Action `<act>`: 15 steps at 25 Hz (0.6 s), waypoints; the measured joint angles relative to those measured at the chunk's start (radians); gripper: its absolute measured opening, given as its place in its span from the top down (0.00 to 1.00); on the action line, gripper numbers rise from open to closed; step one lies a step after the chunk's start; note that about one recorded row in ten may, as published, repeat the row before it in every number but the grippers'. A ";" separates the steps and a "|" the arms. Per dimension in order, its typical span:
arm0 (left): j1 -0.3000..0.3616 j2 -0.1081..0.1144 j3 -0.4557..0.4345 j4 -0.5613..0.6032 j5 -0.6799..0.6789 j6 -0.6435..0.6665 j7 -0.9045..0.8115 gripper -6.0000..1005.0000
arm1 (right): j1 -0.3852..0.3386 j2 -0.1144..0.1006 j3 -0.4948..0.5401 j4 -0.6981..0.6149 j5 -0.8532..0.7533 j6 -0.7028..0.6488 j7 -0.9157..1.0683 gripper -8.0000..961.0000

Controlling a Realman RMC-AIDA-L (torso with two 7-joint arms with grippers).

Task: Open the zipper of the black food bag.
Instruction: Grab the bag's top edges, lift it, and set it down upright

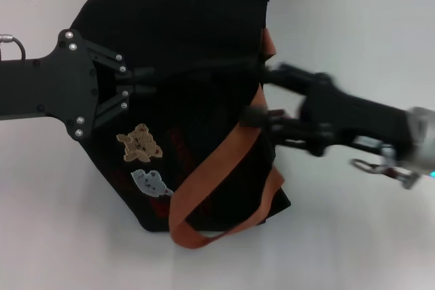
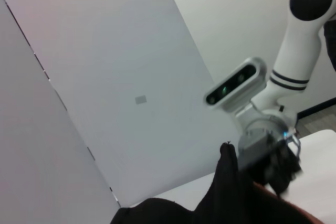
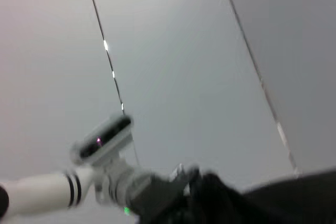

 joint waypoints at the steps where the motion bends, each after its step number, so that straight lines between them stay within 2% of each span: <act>1: -0.001 0.000 -0.001 0.000 -0.001 0.000 0.000 0.92 | 0.014 0.000 -0.020 0.014 -0.002 0.023 -0.001 0.21; 4: 0.001 0.000 -0.009 0.002 -0.002 0.002 0.000 0.92 | 0.006 0.000 -0.053 0.017 -0.002 0.022 -0.001 0.21; 10: 0.006 0.000 -0.026 0.004 -0.013 0.009 -0.001 0.92 | -0.077 -0.004 -0.046 -0.034 0.009 -0.003 0.006 0.21; 15: 0.008 0.002 -0.027 0.006 -0.023 0.015 -0.003 0.92 | -0.083 -0.004 -0.044 -0.038 0.017 -0.017 0.006 0.21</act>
